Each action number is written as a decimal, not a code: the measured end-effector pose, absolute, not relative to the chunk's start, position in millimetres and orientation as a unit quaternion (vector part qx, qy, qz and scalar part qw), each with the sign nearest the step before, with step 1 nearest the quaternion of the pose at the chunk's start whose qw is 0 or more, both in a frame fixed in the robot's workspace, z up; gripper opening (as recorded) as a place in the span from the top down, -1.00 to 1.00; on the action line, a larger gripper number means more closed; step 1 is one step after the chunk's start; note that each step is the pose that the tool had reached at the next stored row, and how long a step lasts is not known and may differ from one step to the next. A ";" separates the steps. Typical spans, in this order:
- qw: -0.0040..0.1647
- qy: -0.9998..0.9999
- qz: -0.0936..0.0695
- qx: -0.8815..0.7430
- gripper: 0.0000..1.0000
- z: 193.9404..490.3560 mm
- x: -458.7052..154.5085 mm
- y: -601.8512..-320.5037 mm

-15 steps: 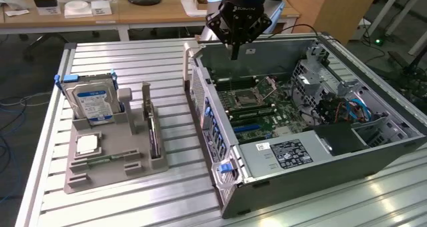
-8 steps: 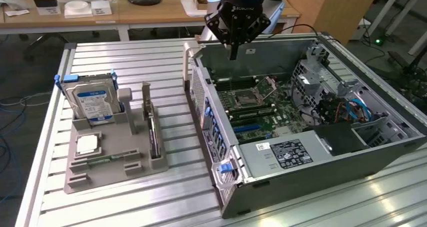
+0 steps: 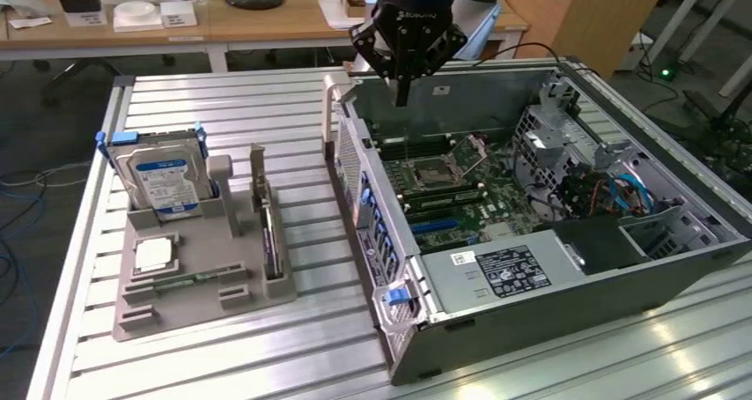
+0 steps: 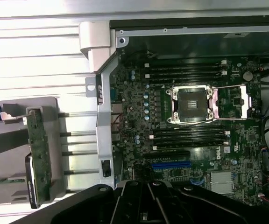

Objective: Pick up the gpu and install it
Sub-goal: 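Reach for the gpu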

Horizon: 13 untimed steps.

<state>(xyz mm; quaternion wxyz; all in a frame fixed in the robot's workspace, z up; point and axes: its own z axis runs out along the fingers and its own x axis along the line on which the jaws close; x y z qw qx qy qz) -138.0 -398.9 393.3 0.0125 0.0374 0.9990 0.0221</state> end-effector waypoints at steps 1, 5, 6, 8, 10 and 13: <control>0.012 0.999 0.022 0.037 0.79 393.3 -139.7 -398.9; 0.012 0.999 0.022 0.037 0.79 393.3 -146.7 -398.8; 0.012 0.999 0.022 0.037 0.79 393.3 -148.6 -398.9; 0.012 0.999 0.022 0.037 0.79 393.3 -152.1 -398.9; 0.012 0.999 0.022 0.037 0.79 393.3 -156.0 -398.9; 0.012 0.999 0.022 0.037 0.79 393.3 -161.8 -398.8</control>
